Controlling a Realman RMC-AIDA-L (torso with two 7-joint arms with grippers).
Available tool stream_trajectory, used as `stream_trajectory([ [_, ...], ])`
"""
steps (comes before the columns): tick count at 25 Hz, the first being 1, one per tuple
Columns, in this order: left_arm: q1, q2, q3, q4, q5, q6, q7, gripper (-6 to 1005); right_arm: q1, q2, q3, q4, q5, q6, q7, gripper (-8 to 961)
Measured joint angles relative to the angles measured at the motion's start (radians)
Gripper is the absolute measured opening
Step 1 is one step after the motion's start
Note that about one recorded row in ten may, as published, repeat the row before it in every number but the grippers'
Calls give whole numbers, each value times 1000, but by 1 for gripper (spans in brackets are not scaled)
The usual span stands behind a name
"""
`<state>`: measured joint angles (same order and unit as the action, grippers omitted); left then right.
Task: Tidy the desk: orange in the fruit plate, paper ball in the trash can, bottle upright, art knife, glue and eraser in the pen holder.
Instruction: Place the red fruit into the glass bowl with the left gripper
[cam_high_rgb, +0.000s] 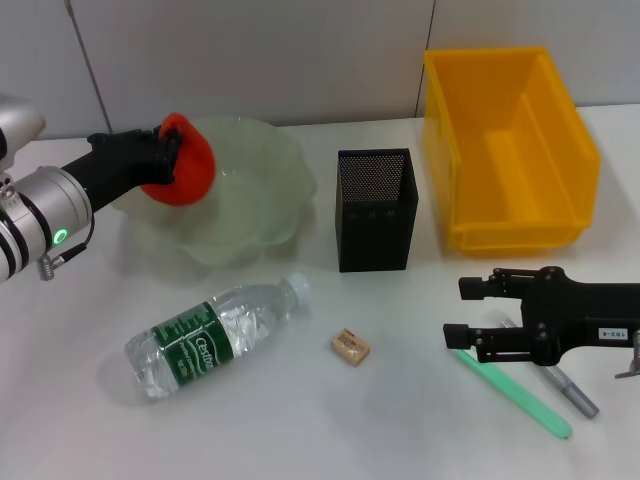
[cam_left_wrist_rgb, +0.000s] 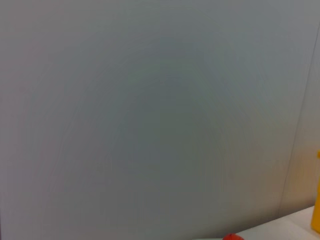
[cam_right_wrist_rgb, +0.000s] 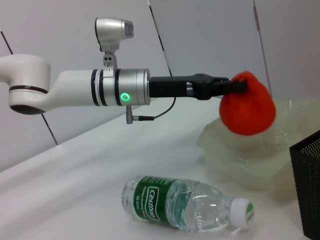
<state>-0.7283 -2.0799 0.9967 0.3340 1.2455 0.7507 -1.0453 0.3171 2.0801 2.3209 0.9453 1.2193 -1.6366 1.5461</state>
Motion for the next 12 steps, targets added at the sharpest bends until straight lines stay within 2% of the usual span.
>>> stream_trajectory([
  [2, -5, 0, -3, -7, -3, -9, 5, 76, 2, 0, 0, -3, 0, 0, 0, 758],
  [9, -11, 0, 0, -11, -6, -20, 7, 203, 7, 0, 0, -9, 2, 0, 0, 757],
  [12, -13, 0, 2, -11, -6, -16, 7, 371, 10, 2, 0, -21, 2, 5, -15, 757],
])
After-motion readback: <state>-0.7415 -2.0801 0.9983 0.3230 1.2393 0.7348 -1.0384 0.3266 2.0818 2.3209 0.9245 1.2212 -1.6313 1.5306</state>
